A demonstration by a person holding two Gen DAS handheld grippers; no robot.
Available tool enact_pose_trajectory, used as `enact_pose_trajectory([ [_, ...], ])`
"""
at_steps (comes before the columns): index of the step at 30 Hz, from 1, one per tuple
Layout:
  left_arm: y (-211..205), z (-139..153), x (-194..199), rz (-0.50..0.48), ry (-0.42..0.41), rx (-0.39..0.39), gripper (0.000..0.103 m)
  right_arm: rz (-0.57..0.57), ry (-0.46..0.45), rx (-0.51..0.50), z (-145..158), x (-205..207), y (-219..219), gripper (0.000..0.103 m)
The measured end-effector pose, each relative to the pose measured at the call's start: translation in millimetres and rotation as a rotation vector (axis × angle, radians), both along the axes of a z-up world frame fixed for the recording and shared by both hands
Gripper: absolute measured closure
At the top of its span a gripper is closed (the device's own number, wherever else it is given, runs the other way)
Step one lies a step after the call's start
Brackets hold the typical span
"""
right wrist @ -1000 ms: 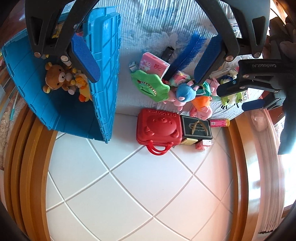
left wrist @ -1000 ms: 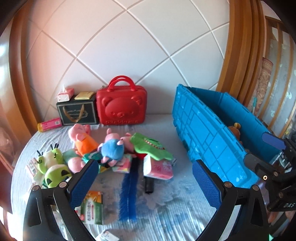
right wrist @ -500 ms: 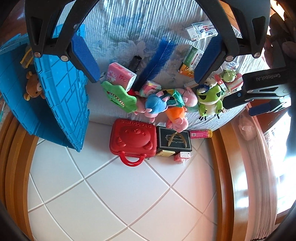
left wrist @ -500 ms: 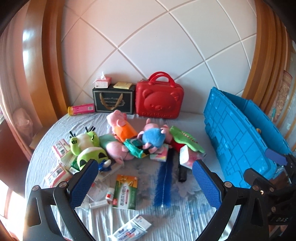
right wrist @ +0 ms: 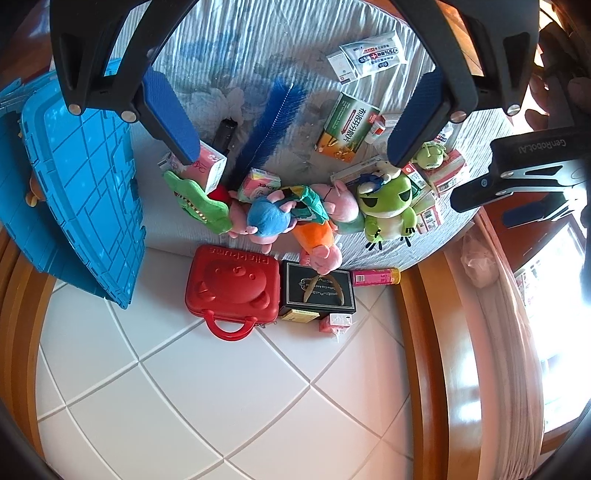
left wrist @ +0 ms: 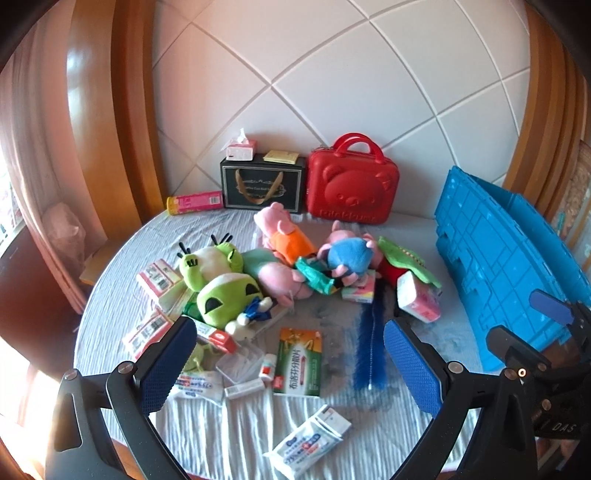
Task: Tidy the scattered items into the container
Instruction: 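Withdraw both open tools from the bin back toward the pile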
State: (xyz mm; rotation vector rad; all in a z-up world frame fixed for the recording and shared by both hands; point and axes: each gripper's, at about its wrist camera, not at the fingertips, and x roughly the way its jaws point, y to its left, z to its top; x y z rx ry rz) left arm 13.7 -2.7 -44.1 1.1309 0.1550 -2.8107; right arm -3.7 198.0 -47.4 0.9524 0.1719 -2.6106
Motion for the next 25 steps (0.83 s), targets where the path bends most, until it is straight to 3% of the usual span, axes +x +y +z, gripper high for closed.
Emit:
enact_pose_trajectory([
  [10, -13, -5, 7, 0.022, -0.02, -0.001, 0.0, -0.008, -0.015, 0.004, -6, 6, -9, 0.0],
  [17, -18, -7, 4, 0.017, -0.004, 0.073, 0.0, -0.011, -0.019, 0.007, -9, 3, -6, 0.0],
  [25, -10, -3, 6, 0.015, 0.038, 0.007, 0.0, -0.013, -0.014, 0.008, -8, 0, -3, 0.0],
])
